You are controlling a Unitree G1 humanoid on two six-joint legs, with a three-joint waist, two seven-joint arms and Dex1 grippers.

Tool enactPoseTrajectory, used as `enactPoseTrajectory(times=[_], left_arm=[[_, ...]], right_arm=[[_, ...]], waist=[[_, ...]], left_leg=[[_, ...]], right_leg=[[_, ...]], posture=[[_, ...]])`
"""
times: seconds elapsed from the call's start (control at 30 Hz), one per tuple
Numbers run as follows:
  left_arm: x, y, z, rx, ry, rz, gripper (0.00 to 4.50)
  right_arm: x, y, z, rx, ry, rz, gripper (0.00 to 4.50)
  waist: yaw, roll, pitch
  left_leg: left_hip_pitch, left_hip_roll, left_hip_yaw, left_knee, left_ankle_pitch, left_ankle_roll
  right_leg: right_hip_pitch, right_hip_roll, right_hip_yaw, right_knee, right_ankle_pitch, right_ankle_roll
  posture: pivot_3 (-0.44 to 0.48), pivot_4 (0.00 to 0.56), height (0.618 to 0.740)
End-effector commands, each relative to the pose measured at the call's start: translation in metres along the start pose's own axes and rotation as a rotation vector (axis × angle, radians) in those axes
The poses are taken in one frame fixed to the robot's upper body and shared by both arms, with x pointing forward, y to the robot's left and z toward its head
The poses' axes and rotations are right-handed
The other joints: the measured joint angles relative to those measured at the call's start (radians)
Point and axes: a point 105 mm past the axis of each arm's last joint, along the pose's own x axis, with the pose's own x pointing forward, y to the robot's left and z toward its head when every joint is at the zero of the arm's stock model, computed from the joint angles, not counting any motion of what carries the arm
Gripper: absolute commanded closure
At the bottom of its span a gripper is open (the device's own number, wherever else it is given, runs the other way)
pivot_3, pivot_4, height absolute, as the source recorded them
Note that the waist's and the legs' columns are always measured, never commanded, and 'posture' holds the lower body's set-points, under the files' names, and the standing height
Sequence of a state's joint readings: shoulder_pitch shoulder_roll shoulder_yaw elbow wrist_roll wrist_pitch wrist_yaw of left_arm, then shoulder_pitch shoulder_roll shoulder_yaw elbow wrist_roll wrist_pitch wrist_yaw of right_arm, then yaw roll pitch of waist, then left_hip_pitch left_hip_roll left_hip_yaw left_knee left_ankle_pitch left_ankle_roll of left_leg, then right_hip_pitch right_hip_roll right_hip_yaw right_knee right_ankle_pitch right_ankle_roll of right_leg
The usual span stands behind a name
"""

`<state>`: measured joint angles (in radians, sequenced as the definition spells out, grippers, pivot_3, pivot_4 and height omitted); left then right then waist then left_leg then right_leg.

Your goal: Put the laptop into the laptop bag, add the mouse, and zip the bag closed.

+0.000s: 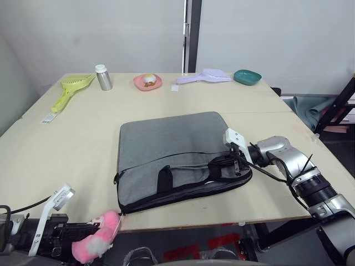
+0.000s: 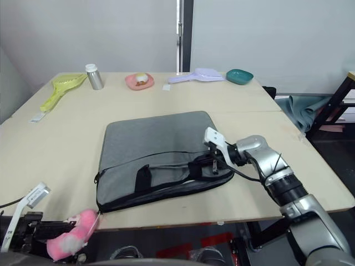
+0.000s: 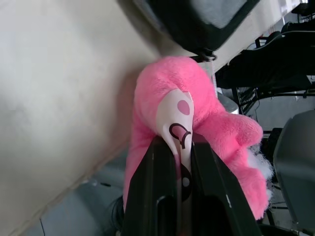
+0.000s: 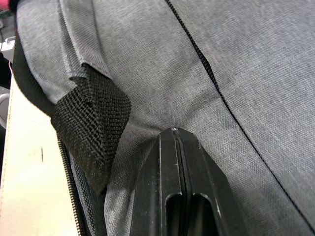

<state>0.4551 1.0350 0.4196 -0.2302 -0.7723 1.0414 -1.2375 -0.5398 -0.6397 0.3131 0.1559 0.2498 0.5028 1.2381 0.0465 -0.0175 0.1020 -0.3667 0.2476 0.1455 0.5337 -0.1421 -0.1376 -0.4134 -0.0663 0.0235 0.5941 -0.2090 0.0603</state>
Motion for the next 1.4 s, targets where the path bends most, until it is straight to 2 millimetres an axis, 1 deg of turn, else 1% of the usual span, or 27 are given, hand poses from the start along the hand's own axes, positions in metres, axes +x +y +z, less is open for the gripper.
enactPoseTrajectory(times=[0.03,0.13,0.23,0.3,0.37,0.4,0.47,0.53,0.6,0.63,0.67,0.73,0.77,0.8,0.87,0.93,1.0,1.07,1.13,1.2,1.3,1.4], left_arm=[[0.014,-0.006,0.004,0.025,-0.014,-0.019,4.42],[0.029,-0.011,0.025,0.019,-0.106,-0.036,4.42],[0.032,-0.018,0.046,0.001,-0.19,-0.083,4.42],[0.021,-0.012,0.077,-0.028,-0.316,-0.078,4.42],[0.013,-0.007,0.095,-0.052,-0.388,-0.063,4.42],[0.008,0.001,0.106,-0.062,-0.425,-0.028,4.42],[0.0,0.01,0.121,-0.073,-0.478,0.018,4.42],[-0.003,0.013,0.127,-0.078,-0.495,0.034,4.42],[-0.002,0.01,0.127,-0.066,-0.479,0.022,4.42],[0.001,0.005,0.123,-0.054,-0.45,0.003,4.42],[0.006,0.0,0.117,-0.037,-0.408,-0.017,4.42],[0.015,-0.005,0.102,-0.005,-0.322,-0.024,4.42],[0.019,-0.004,0.093,0.007,-0.277,-0.009,4.42],[0.022,0.002,0.084,0.016,-0.226,0.032,4.42],[0.025,0.009,0.074,0.031,-0.174,0.074,4.42],[0.024,0.016,0.073,0.022,-0.176,0.103,4.42],[0.021,0.014,0.077,0.022,-0.19,0.096,4.42],[0.023,0.005,0.076,0.046,-0.172,0.058,4.42],[0.03,-0.006,0.072,0.087,-0.128,0.023,4.42],[0.039,-0.013,0.067,0.17,-0.065,0.023,4.42],[0.048,-0.018,0.056,0.338,0.056,0.048,4.42],[0.053,-0.034,0.067,0.435,0.036,-0.018,4.42]], right_arm=[[0.004,-0.002,-0.062,0.166,0.201,-0.05,4.5],[0.005,-0.001,-0.062,0.165,0.199,-0.048,4.5],[0.004,-0.001,-0.062,0.164,0.201,-0.045,4.5],[0.004,-0.001,-0.062,0.163,0.201,-0.044,4.5],[0.004,-0.002,-0.061,0.162,0.201,-0.043,4.5],[0.004,-0.002,-0.06,0.16,0.201,-0.041,4.5],[0.005,-0.002,-0.059,0.156,0.203,-0.04,4.5],[0.005,-0.002,-0.059,0.155,0.203,-0.041,4.5],[0.005,-0.003,-0.058,0.154,0.201,-0.043,4.5],[0.005,-0.003,-0.058,0.154,0.2,-0.044,4.5],[0.005,-0.003,-0.058,0.155,0.199,-0.045,4.5],[0.005,-0.003,-0.058,0.156,0.199,-0.045,4.5],[0.005,-0.003,-0.058,0.158,0.199,-0.046,4.5],[0.005,-0.003,-0.058,0.159,0.198,-0.046,4.5],[0.005,-0.002,-0.058,0.159,0.196,-0.046,4.5],[0.005,-0.002,-0.058,0.16,0.195,-0.046,4.5],[0.006,-0.001,-0.059,0.164,0.192,-0.047,4.5],[0.006,0.0,-0.06,0.166,0.193,-0.047,4.5],[0.006,0.0,-0.06,0.168,0.195,-0.047,4.5],[0.006,0.001,-0.061,0.169,0.195,-0.047,4.5],[0.005,0.002,-0.061,0.169,0.198,-0.045,4.5],[0.006,0.001,-0.06,0.166,0.199,-0.043,4.5]], waist=[[0.0,0.0,0.0],[0.003,0.001,-0.001],[0.006,0.001,-0.001],[0.012,0.001,-0.001],[0.021,0.0,-0.001],[0.023,0.0,-0.001],[0.023,0.0,-0.001],[0.019,0.0,-0.001],[0.016,-0.001,-0.002],[0.014,-0.002,-0.002],[0.011,-0.003,-0.003],[0.005,-0.004,-0.004],[0.004,-0.004,-0.004],[0.002,-0.004,-0.004],[0.0,-0.004,-0.004],[0.0,-0.004,-0.004],[0.0,-0.004,-0.004],[0.001,-0.004,-0.004],[0.001,-0.004,-0.004],[0.002,-0.004,-0.005],[0.001,-0.004,-0.005],[0.0,-0.003,-0.005]], left_leg=[[0.0,0.0,0.0,0.0,0.0,0.0],[0.001,-0.001,0.001,0.0,0.0,0.0],[0.001,-0.001,0.0,0.0,0.0,0.0],[0.001,-0.001,0.0,0.0,0.0,0.0],[0.001,0.0,-0.001,0.0,0.0,0.0],[0.001,0.0,-0.001,0.0,0.0,0.0],[0.0,0.0,-0.002,0.0,0.0,0.0],[0.0,-0.001,-0.002,0.001,0.0,0.0],[0.0,-0.001,-0.002,0.003,0.0,0.0],[0.0,-0.001,-0.002,0.004,0.0,0.0],[0.0,-0.001,-0.002,0.004,0.0,0.0],[0.0,-0.001,-0.002,0.005,0.0,0.0],[0.0,-0.001,-0.002,0.005,0.0,0.0],[0.0,-0.001,-0.002,0.005,0.0,0.0],[-0.001,0.0,-0.002,0.004,0.0,-0.001],[-0.001,0.0,-0.002,0.003,0.0,-0.001],[0.0,0.0,-0.002,0.003,0.0,-0.001],[0.0,0.0,-0.002,0.003,0.0,-0.001],[0.0,0.0,-0.002,0.003,0.0,-0.001],[0.0,0.0,-0.002,0.003,0.0,-0.001],[0.0,0.0,-0.002,0.003,0.0,-0.001],[0.0,0.0,-0.001,0.003,-0.001,-0.001]], right_leg=[[0.0,0.0,0.0,0.0,0.0,0.0],[0.001,0.0,0.0,0.0,0.001,-0.001],[0.001,0.0,0.0,0.001,0.001,-0.002],[0.002,0.0,0.0,0.001,0.002,-0.003],[0.001,0.001,0.0,0.002,0.001,-0.002],[0.002,0.002,0.0,0.003,0.001,-0.002],[0.002,0.002,0.0,0.003,0.001,-0.002],[0.002,0.002,-0.001,0.002,0.001,-0.002],[0.003,0.002,0.0,0.002,0.002,-0.003],[0.003,0.002,0.0,0.002,0.005,-0.008],[0.004,0.002,0.0,0.002,0.01,-0.016],[0.004,0.001,-0.001,0.002,0.011,-0.018],[0.004,0.001,-0.001,0.002,0.011,-0.018],[0.004,0.001,-0.001,0.001,0.011,-0.018],[0.004,0.001,-0.002,0.0,0.011,-0.017],[0.004,0.001,-0.002,-0.001,0.01,-0.017],[0.004,0.001,-0.002,0.0,0.01,-0.017],[0.004,0.001,-0.002,0.0,0.01,-0.017],[0.003,0.001,-0.002,0.0,0.01,-0.017],[0.004,0.001,-0.002,0.0,0.01,-0.017],[0.004,0.001,-0.002,0.0,0.01,-0.016],[0.004,0.001,-0.001,-0.001,0.008,-0.014]], posture=[[0.0,0.15,0.74],[0.0,0.15,0.74],[0.0,0.15,0.74],[0.0,0.15,0.74],[0.0,0.15,0.74],[0.0,0.15,0.74],[0.0,0.15,0.74],[0.0,0.15,0.74],[0.0,0.15,0.74],[0.0,0.15,0.74],[0.0,0.15,0.74],[0.0,0.15,0.74],[0.0,0.15,0.74],[0.0,0.15,0.74],[0.0,0.15,0.74],[0.0,0.15,0.74],[0.0,0.15,0.74],[0.0,0.15,0.74],[0.0,0.15,0.74],[0.0,0.15,0.74],[0.0,0.15,0.74],[0.0,0.15,0.74]])
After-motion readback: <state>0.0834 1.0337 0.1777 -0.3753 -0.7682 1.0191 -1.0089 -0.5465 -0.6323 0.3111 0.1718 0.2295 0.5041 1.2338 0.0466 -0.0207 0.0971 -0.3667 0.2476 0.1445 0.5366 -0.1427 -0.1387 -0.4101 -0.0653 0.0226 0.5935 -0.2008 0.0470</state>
